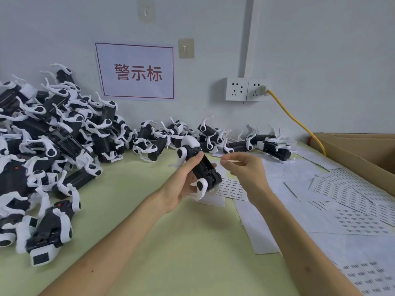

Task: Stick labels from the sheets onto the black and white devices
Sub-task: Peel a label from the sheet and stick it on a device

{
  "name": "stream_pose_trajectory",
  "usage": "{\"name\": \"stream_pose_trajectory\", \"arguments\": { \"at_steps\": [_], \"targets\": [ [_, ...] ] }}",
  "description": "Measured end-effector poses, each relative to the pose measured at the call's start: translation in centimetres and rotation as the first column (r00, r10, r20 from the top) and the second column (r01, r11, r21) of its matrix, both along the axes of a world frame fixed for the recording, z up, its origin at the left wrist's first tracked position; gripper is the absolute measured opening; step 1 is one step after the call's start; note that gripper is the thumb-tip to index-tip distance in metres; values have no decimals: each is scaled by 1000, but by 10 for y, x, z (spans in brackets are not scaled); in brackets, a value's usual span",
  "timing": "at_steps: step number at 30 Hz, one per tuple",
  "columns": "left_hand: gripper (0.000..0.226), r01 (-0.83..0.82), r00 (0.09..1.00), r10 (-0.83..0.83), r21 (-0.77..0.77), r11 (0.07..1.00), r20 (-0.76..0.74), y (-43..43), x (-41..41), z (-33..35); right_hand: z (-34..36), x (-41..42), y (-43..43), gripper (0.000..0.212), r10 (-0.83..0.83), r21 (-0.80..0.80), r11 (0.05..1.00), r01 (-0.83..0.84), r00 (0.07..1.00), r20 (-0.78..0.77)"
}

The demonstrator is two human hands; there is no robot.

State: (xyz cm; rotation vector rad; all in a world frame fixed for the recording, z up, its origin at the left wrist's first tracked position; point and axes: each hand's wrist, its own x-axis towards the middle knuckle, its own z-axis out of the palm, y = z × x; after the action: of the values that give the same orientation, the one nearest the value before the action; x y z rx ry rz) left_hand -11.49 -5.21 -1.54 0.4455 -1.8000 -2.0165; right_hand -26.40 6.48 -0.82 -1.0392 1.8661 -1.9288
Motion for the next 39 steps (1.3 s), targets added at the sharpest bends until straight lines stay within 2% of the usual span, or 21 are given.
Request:
{"name": "stream_pose_trajectory", "arguments": {
  "at_steps": [3,5,6,9,13,16,20,24,27,29,31,33,37,39],
  "targets": [
    [33,45,998,-44,20,999,-51,3,1,-1,0,4,1,7,96,-5,995,-96,995,10],
    [30,38,996,-35,33,999,-78,2,1,-2,-1,5,1,6,99,-1,995,-99,995,-5],
    [33,31,995,-27,39,999,-94,2,1,-3,-1,5,1,7,78,2,997,-78,997,-8],
    [60,11,992,-3,67,998,-128,-1,1,-5,-2,2,-1,17,4,22,1000,-4,1000,-10],
    [37,75,988,-66,59,995,-143,0,3,-2,-4,2,-1,14,-38,25,999,39,998,-40],
    [53,71,987,-58,76,995,-153,-1,3,-4,-5,2,-3,8,-93,50,994,100,987,-128],
    [77,54,988,-43,70,996,-151,0,4,-1,-5,3,-4,11,-136,91,983,162,960,-246],
    [81,49,991,-40,66,997,-127,2,5,1,-6,5,-5,12,-133,142,972,185,940,-314],
    [76,-24,990,42,133,991,-131,5,3,2,-6,9,-6,17,-128,109,978,179,923,-363],
    [61,-110,985,127,148,983,-116,6,1,4,-3,9,-4,15,-108,-6,994,111,950,-292],
    [50,-180,975,198,158,971,-102,4,0,4,2,10,-1,7,-12,-110,994,-3,991,-130],
    [50,-192,968,219,202,960,-125,2,0,4,4,12,2,24,107,-110,988,-111,993,-43],
    [63,-122,975,159,225,967,-156,3,0,4,-1,20,-1,83,231,50,973,-226,964,-133],
    [61,-72,978,107,192,979,-181,4,2,3,-5,24,-4,90,248,107,966,-233,956,-158]
  ]
}}
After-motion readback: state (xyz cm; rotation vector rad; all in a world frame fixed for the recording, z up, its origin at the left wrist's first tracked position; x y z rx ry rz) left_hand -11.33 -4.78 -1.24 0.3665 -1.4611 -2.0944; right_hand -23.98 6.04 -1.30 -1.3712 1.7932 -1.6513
